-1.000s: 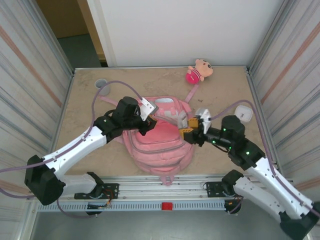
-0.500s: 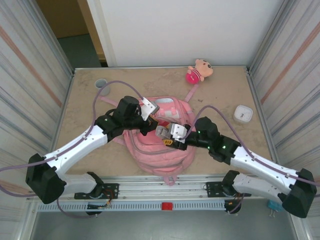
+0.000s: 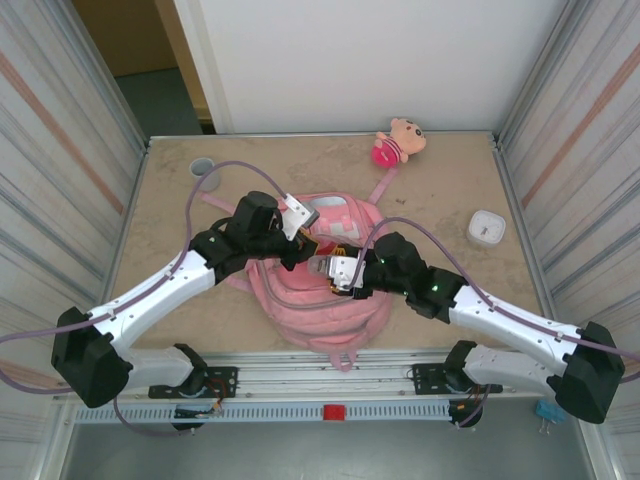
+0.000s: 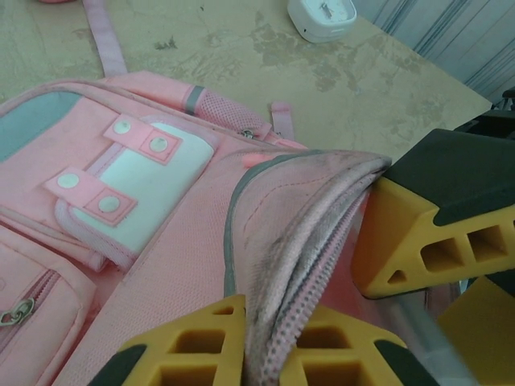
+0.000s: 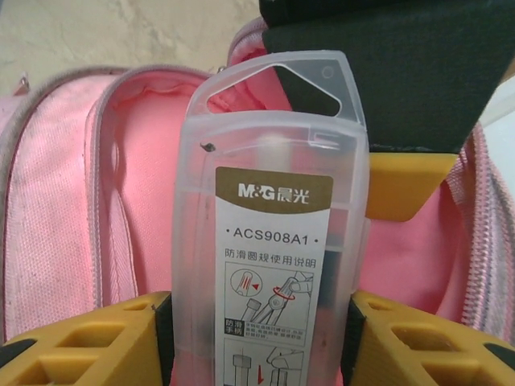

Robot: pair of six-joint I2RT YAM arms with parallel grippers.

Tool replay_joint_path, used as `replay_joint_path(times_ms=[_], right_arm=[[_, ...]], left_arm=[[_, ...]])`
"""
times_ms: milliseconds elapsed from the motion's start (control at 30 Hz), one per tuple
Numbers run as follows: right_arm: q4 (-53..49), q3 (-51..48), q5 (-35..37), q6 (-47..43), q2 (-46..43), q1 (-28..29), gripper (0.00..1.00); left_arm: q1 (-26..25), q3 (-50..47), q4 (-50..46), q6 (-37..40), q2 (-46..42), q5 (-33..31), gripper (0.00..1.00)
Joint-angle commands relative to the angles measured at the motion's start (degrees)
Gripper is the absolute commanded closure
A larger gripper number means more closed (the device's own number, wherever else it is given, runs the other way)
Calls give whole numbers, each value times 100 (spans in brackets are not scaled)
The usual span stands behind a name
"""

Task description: Pack the student bag

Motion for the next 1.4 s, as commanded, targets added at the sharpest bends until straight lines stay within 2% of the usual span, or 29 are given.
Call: replay_joint_path(times_ms=[0,133,300,533,667,800,933,1067,1133,1233,1300,1367], right_arm=[[-390,173,235,-168,109,0,41],[-479,250,271,-135,162,0,39],[-540,280,285,28,1,4,41],[225,-327,-192,1018,-1266,-126,39],[531,-588,-362,1800,-1710,-656,34],[391,-466,-880,2094,-1427,-1128,33],[412,-252,-1251,2063,-873,-1135,33],[480,-41,-1631,1967,-313,-1117,36],[471,56,-1677,1930,-43,-1109,43],[507,146,-1539,1975,138,-1108,74],[597,191,-1408,2054,141,-1108,92],[702,209,-1342,2175,122,-1116,98]], left_arm=[[37,266,668,-68,-206,319,87],[43,258,661,-42,-266,308,86],[46,225,663,26,-346,278,86],[52,-48,836,403,-499,328,86],[38,-343,1062,919,-654,605,85],[-22,-684,1352,1513,-843,940,84],[-116,-772,1286,1989,-876,1002,84],[-187,-738,1185,2019,-742,785,84],[-222,-715,1186,1936,-667,632,84],[-240,-667,1108,1875,-616,587,83],[-278,-636,996,1655,-660,300,74],[-361,-591,748,1403,-764,-11,64]])
